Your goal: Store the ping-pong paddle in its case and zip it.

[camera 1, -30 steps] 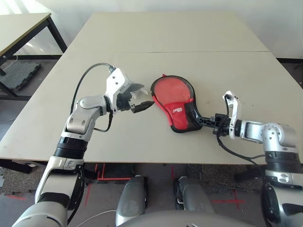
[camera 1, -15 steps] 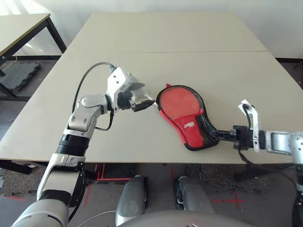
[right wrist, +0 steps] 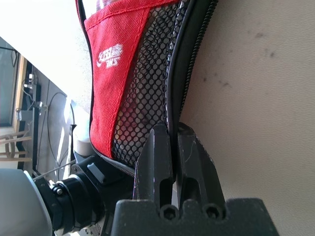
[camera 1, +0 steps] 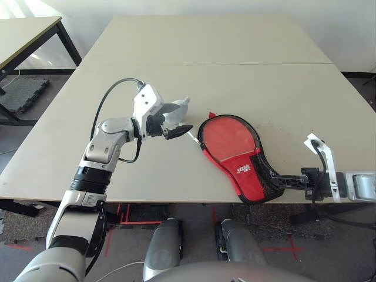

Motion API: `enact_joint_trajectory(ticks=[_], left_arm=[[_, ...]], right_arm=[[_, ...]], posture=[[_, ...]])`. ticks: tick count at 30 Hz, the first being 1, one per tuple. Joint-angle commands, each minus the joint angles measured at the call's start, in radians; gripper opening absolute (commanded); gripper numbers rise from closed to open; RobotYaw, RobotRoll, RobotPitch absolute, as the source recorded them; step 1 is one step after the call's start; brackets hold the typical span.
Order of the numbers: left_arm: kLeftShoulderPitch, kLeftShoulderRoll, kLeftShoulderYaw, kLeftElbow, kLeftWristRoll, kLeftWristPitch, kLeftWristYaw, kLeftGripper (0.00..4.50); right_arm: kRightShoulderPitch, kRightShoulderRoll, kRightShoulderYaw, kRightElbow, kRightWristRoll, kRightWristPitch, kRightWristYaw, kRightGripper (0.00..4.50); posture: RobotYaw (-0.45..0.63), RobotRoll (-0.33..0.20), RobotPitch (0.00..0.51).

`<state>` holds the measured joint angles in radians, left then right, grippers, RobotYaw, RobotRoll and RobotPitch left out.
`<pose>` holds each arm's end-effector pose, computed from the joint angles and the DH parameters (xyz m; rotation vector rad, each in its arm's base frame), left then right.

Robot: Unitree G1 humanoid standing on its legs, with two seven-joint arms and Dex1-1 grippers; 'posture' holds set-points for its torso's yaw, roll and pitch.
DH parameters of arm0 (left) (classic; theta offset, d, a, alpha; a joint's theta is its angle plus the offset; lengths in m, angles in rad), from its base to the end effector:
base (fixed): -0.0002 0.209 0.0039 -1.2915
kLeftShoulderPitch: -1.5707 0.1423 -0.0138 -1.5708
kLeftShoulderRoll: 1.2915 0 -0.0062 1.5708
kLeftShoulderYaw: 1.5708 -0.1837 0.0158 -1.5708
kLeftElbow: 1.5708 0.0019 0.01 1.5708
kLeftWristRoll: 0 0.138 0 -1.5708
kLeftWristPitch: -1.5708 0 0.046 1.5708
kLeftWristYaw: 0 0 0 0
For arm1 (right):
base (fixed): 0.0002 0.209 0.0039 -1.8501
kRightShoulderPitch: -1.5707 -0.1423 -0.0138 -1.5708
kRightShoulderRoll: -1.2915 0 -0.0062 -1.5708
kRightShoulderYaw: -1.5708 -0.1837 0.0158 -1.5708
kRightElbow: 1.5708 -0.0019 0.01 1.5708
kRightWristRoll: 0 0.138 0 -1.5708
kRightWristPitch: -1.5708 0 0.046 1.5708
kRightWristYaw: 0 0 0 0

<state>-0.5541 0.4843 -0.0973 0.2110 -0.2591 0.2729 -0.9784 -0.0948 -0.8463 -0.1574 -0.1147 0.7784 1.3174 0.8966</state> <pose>0.2982 0.2041 0.1452 0.2601 0.0853 -1.0392 0.1925 -0.2941 0.1163 0.4053 0.9820 0.7651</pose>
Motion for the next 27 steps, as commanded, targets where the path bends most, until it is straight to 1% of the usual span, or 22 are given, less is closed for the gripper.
enact_joint_trajectory(ticks=[1,8,9,11,14,17,19,20,21,24,27], left_arm=[[-0.009,0.002,-0.005,0.003,0.01,-0.004,-0.004,4.5],[-0.009,0.001,-0.005,0.006,0.012,-0.004,0.0,4.5],[-0.01,0.001,-0.005,0.007,0.012,-0.004,0.0,4.5],[-0.012,0.003,-0.003,0.007,0.01,-0.002,-0.001,4.5],[-0.014,0.009,0.001,0.011,0.01,-0.003,-0.005,4.5],[-0.018,0.014,0.002,0.016,0.01,-0.005,-0.007,4.5],[-0.02,0.016,0.003,0.018,0.01,-0.005,-0.008,4.5],[-0.022,0.017,0.003,0.019,0.01,-0.005,-0.008,4.5],[-0.022,0.018,0.003,0.019,0.01,-0.004,-0.009,4.5],[-0.023,0.022,0.006,0.019,0.009,-0.004,-0.009,4.5],[-0.022,0.028,0.009,0.015,0.009,-0.001,-0.008,4.5]], right_arm=[[0.017,-0.014,0.025,-0.002,0.005,0.006,0.013,0.03],[0.026,-0.047,0.033,-0.006,-0.009,-0.025,0.028,0.03],[0.023,-0.052,0.031,0.001,-0.012,-0.031,0.027,0.27],[0.02,-0.106,0.028,0.009,-0.022,-0.072,0.076,0.82],[-0.002,-0.182,0.023,0.029,-0.033,-0.137,0.151,1.86],[-0.04,-0.241,0.035,0.073,-0.057,-0.201,0.216,3.08],[-0.079,-0.262,0.044,0.11,-0.084,-0.259,0.247,3.76],[-0.102,-0.263,0.048,0.126,-0.095,-0.28,0.255,4.17],[-0.132,-0.257,0.054,0.143,-0.109,-0.307,0.261,4.48],[-0.212,-0.216,0.088,0.166,-0.166,-0.393,0.249,4.48],[-0.289,-0.136,0.127,0.164,-0.22,-0.474,0.215,4.48]], posture=[[0.04,0.0,0.092],[0.04,0.0,0.096],[0.04,0.0,0.097],[0.04,0.0,0.098],[0.04,0.0,0.096],[0.04,0.0,0.094],[0.04,0.0,0.093],[0.04,0.0,0.093],[0.04,0.0,0.093],[0.04,0.0,0.091],[0.05,0.0,0.092]])
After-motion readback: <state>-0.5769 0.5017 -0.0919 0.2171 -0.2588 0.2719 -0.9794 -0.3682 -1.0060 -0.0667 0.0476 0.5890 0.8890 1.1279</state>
